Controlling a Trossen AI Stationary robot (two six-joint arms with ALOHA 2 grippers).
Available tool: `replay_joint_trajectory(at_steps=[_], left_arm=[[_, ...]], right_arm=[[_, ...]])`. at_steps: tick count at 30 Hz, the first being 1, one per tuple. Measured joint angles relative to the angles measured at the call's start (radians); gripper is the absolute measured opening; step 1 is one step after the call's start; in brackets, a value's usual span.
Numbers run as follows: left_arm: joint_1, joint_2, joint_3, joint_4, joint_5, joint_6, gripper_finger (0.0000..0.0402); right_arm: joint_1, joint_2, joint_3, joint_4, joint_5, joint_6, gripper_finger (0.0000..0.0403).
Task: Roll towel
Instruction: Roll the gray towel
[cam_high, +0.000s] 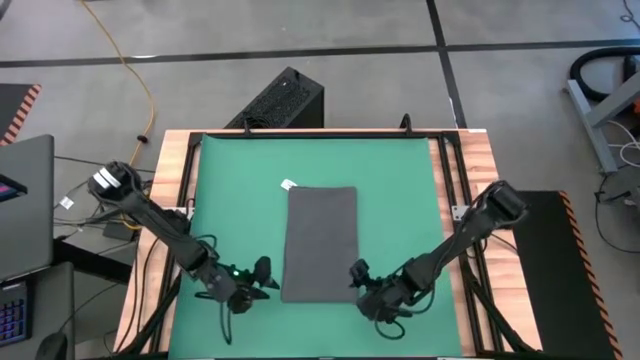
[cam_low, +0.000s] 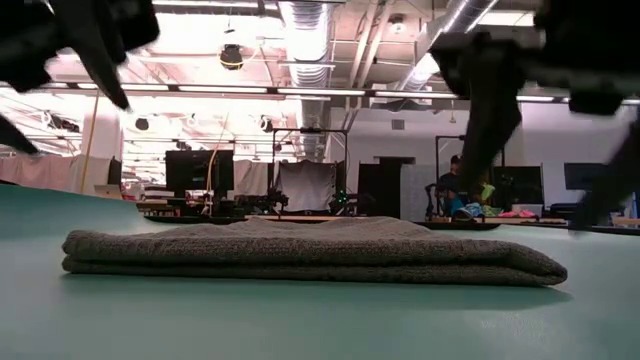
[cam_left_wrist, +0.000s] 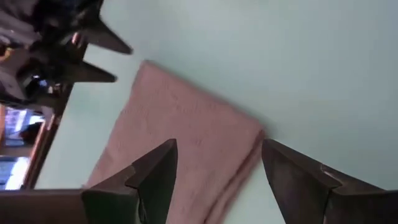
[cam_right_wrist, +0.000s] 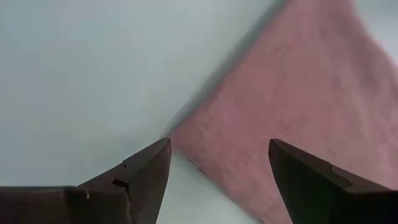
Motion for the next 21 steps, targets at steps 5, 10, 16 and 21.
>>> replay_joint_trajectory(at_steps=[5, 10, 16, 21], left_arm=[[0.047, 0.091, 0.000, 0.026, 0.012, 0.101, 0.0225], [0.072, 0.154, 0.000, 0.077, 0.081, 0.173, 0.0224], [0.071, 0.218, 0.000, 0.141, 0.052, 0.308, 0.0224], [0.087, 0.226, 0.000, 0.148, 0.054, 0.319, 0.0224]], right_arm=[[-0.004, 0.056, 0.000, 0.015, 0.001, -0.001, 0.0295], [-0.005, 0.060, 0.001, 0.026, 0.004, -0.001, 0.0295], [-0.006, 0.060, 0.001, 0.016, 0.000, 0.014, 0.0295], [-0.001, 0.060, 0.001, 0.015, 0.000, 0.002, 0.0294]])
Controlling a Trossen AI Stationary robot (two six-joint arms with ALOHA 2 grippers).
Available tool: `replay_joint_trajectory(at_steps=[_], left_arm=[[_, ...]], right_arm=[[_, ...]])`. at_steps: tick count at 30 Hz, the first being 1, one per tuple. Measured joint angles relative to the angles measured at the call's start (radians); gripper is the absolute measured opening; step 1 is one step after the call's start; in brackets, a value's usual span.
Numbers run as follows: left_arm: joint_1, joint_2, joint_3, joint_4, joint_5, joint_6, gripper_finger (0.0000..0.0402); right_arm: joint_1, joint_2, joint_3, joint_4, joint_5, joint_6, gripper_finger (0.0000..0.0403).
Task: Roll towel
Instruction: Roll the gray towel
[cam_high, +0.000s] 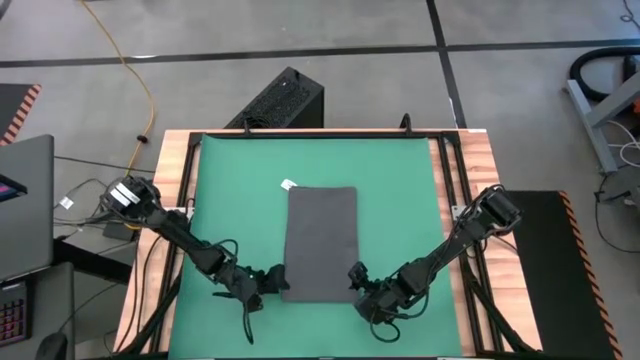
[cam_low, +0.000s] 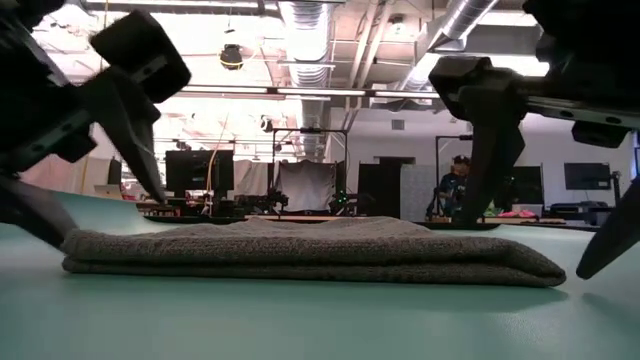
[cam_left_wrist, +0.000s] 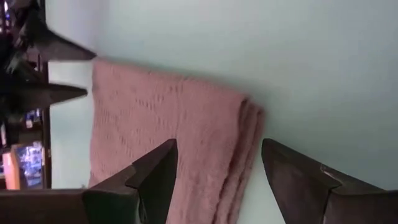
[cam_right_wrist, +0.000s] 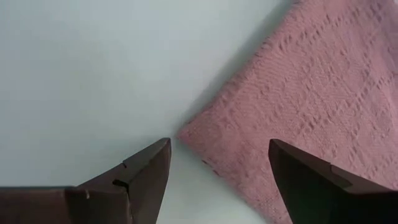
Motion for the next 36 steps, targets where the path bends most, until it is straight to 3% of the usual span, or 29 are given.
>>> replay_joint_trajectory(at_steps=[4, 16, 19, 23, 29, 36], left_arm=[[0.018, 0.000, 0.000, 0.015, -0.029, -0.012, 0.0224], [0.073, 0.000, -0.003, 0.016, 0.107, -0.059, 0.0224], [0.083, -0.001, -0.009, 0.017, 0.111, -0.031, 0.0224], [0.093, -0.001, -0.010, 0.011, 0.115, -0.036, 0.0217], [0.092, 0.013, -0.010, 0.007, 0.122, -0.072, 0.0142], [0.087, 0.014, -0.011, 0.010, 0.088, -0.123, 0.0021]], right_arm=[[-0.002, 0.000, 0.000, 0.002, -0.015, -0.003, 0.0294], [-0.083, 0.027, 0.002, 0.019, -0.034, -0.005, 0.0288], [-0.081, 0.061, 0.003, 0.034, -0.072, -0.026, 0.0286], [-0.072, 0.086, 0.004, 0.052, -0.047, -0.026, 0.0282], [-0.072, 0.090, 0.003, 0.037, -0.041, 0.032, 0.0240], [-0.071, 0.088, 0.002, 0.027, -0.045, 0.163, 0.0124]])
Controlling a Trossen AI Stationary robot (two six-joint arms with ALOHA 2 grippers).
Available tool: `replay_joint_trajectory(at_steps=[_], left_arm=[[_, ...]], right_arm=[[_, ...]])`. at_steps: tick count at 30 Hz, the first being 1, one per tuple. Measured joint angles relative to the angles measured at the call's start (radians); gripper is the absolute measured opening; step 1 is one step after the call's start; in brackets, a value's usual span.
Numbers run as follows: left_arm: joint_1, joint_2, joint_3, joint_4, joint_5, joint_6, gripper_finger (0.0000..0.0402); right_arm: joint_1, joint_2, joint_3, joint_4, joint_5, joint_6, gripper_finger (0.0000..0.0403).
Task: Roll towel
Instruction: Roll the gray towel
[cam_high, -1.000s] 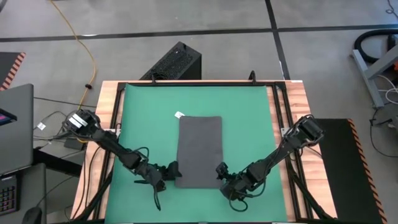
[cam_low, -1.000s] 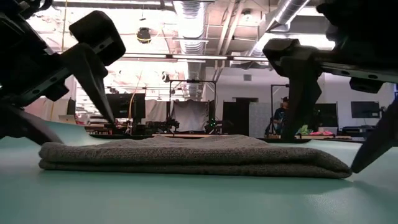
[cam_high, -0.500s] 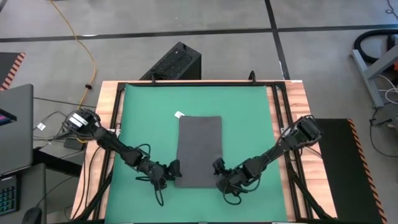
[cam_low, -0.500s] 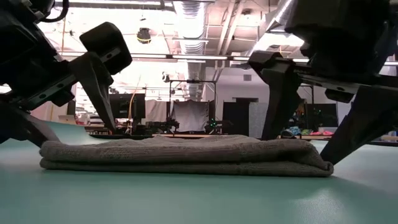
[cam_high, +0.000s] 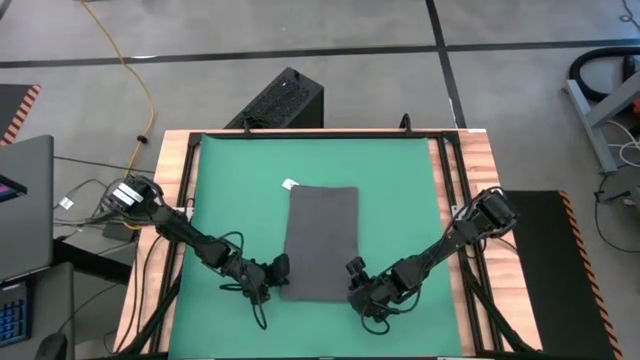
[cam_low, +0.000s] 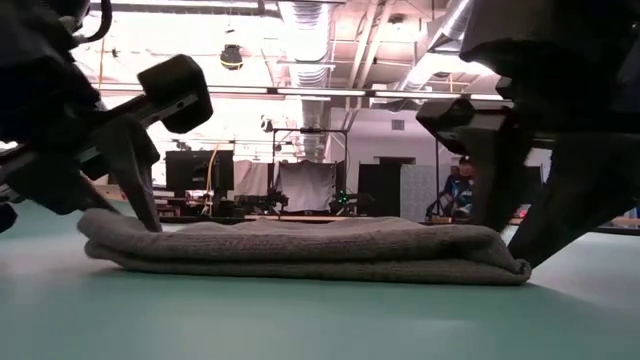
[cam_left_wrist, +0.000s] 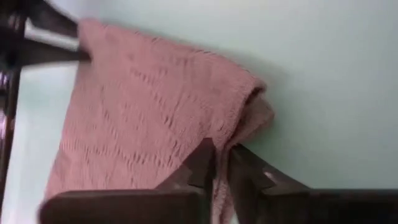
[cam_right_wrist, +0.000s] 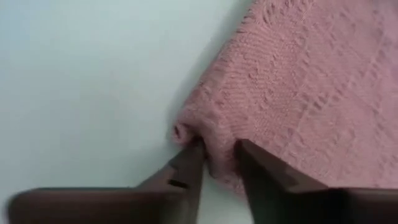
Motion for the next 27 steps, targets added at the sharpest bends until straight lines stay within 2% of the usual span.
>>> replay_joint_trajectory(at_steps=[5, 7, 9, 13, 17, 23, 27], left_arm=[[0.000, 0.000, 0.000, 0.004, -0.016, -0.178, 0.0005], [0.000, 0.000, 0.000, 0.004, -0.029, -0.247, 0.0003], [0.000, 0.000, 0.000, 0.001, -0.034, -0.300, 0.0002], [0.000, 0.000, 0.000, -0.021, -0.054, -0.368, 0.0002], [0.000, 0.000, 0.001, -0.008, -0.052, -0.424, 0.0001], [0.000, -0.001, 0.001, 0.015, -0.026, -0.637, 0.0000], [0.002, -0.007, 0.001, 0.015, 0.013, -0.821, 0.0000]], right_arm=[[0.007, -0.001, 0.033, -0.050, -0.001, 0.075, 0.0032], [0.006, -0.002, 0.045, -0.049, 0.002, 0.106, 0.0014], [0.006, -0.001, 0.056, -0.052, 0.005, 0.133, 0.0017], [0.003, 0.002, 0.092, -0.095, -0.004, 0.136, 0.0052], [-0.016, 0.004, 0.114, -0.092, -0.079, 0.166, 0.0014], [-0.017, 0.003, 0.111, -0.092, -0.093, 0.305, 0.0013], [-0.018, 0.001, 0.111, -0.087, -0.162, 0.377, 0.0009]])
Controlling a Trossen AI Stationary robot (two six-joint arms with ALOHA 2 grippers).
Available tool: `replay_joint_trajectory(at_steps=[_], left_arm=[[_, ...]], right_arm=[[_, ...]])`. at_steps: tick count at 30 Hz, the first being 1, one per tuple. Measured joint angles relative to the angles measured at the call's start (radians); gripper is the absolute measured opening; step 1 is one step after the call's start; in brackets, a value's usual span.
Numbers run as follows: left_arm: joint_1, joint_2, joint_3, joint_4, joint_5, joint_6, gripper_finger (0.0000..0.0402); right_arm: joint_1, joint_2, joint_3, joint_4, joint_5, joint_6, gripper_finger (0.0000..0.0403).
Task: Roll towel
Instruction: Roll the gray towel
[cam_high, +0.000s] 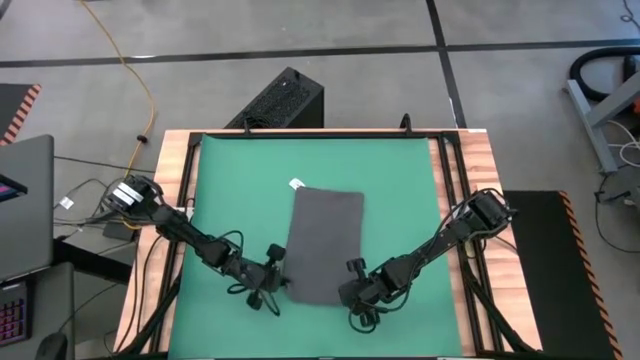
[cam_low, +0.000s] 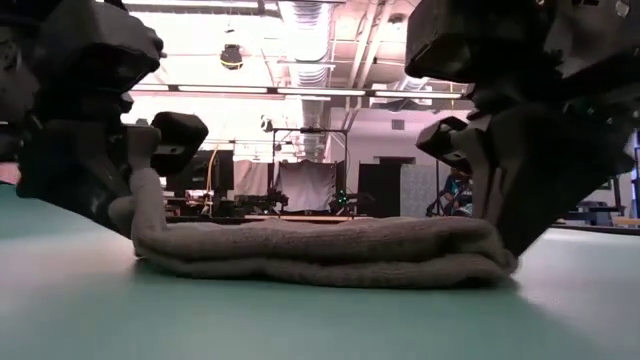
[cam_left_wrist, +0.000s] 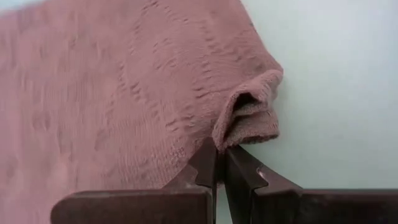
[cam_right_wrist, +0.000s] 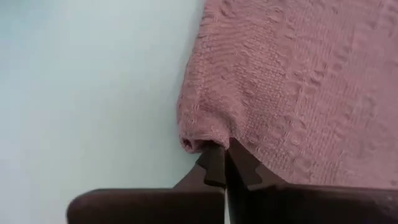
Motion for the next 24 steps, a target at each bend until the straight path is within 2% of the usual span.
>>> replay_joint_trajectory(at_steps=[7, 13, 19, 24], left_arm=[[0.017, -0.002, 0.001, 0.012, 0.078, -0.251, 0.0000], [0.048, -0.002, 0.001, 0.034, 0.150, -0.426, 0.0000], [0.076, -0.002, 0.001, 0.035, 0.182, -0.555, 0.0000], [0.101, -0.002, 0.001, 0.039, 0.267, -0.600, 0.0000]], right_arm=[[0.000, -0.001, 0.000, 0.026, -0.090, 0.152, 0.0008], [-0.010, -0.001, 0.000, 0.092, -0.209, 0.294, 0.0008], [0.002, -0.046, 0.000, 0.079, -0.180, 0.360, 0.0008], [0.002, -0.071, -0.013, 0.061, -0.173, 0.379, 0.0008]])
